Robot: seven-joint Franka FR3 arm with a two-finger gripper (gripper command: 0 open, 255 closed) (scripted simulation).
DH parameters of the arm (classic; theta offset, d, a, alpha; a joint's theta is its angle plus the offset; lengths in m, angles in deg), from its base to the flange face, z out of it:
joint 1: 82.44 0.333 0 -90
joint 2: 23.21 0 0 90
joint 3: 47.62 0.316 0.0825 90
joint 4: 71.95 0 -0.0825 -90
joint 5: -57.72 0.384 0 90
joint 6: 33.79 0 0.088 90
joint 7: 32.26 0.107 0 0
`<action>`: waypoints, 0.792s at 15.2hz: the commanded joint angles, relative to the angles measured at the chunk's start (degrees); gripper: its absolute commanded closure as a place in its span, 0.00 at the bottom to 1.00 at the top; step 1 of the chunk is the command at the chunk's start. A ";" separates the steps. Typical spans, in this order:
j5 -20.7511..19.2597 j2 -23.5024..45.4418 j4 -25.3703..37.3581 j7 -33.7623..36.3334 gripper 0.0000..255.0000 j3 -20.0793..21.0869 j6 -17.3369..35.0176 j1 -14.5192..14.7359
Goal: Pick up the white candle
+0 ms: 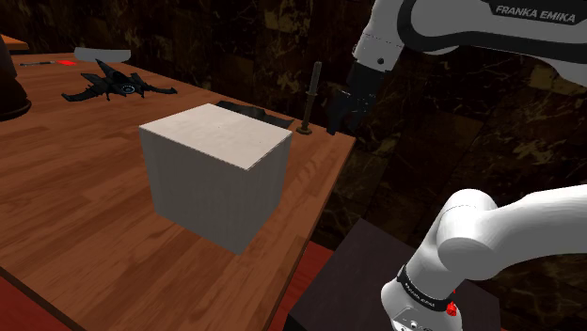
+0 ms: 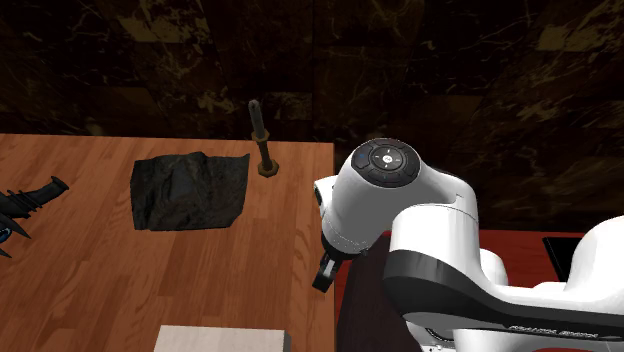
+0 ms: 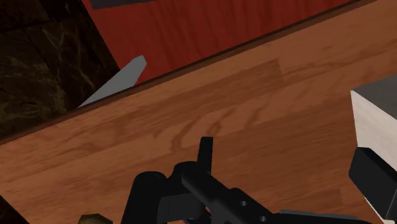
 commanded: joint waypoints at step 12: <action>-7.07 12.58 5.48 -14.36 0.00 -8.94 13.40 -2.70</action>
